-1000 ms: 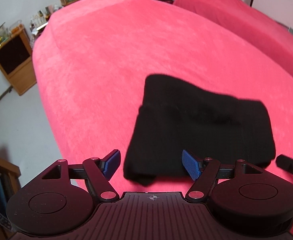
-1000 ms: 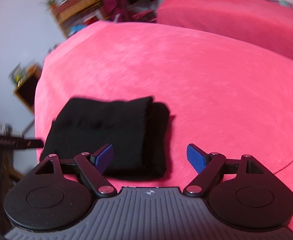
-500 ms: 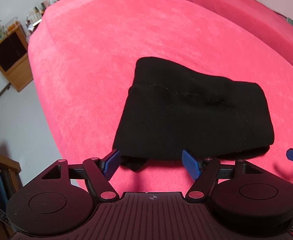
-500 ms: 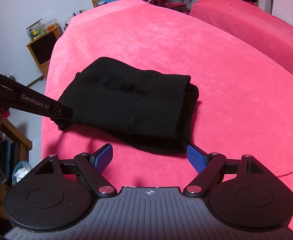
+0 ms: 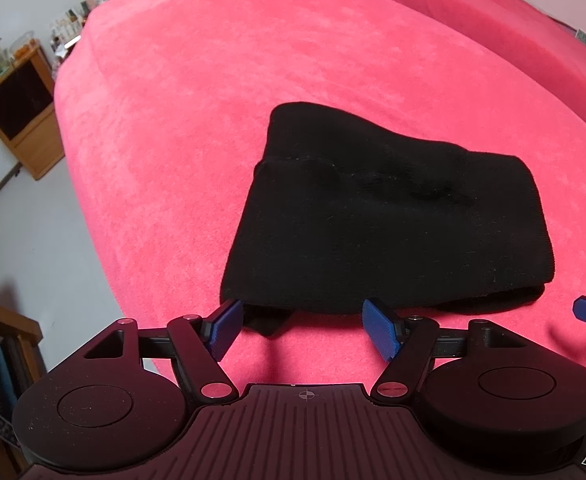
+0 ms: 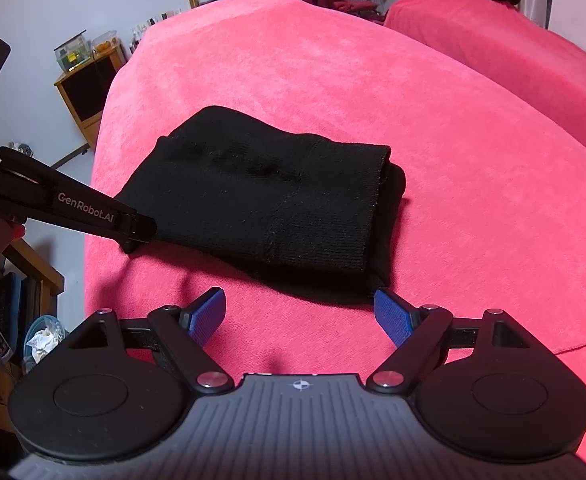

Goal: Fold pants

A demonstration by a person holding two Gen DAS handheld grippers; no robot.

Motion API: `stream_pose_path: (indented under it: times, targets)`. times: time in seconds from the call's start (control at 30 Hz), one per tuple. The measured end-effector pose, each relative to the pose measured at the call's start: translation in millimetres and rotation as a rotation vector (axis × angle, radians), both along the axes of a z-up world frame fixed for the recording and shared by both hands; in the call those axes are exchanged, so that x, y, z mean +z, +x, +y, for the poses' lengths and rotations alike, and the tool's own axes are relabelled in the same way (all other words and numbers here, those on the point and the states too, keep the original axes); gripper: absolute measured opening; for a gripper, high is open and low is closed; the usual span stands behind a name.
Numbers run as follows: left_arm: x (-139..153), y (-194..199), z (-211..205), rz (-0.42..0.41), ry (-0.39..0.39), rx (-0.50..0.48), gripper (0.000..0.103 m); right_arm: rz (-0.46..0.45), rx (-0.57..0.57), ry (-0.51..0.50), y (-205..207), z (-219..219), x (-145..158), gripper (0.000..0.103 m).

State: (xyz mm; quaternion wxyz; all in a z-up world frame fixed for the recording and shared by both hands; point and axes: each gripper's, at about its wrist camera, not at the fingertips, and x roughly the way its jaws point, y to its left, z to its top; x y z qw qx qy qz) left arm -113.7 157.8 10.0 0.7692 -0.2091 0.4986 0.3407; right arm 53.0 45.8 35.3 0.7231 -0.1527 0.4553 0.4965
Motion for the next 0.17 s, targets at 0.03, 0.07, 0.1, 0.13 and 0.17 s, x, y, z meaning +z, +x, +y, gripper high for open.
stream_pose_path:
  times: [0.03,0.07,0.1,0.13,0.17]
  targets:
    - [-0.1,-0.2,0.3,-0.001,-0.003,-0.001,0.103,0.0,0.0,-0.002,-0.2,0.2,-0.3,0.085]
    - [0.1,-0.1,0.6,-0.003,-0.008,-0.005,0.103,0.0,0.0,-0.004,-0.5,0.5,-0.6,0.085]
    - [-0.1,-0.3,1.0,-0.005,-0.014,-0.006,0.103,0.0,0.001,-0.006,-1.0,0.7,-1.0,0.085]
    - [-0.1,-0.6,0.9,-0.007,-0.017,-0.005,0.103,0.001,0.001,-0.007,-1.3,1.0,-1.2,0.085]
    - [-0.2,-0.8,0.8,-0.007,-0.018,-0.004,0.103,0.001,0.002,-0.007,-1.8,1.4,-1.3,0.085]
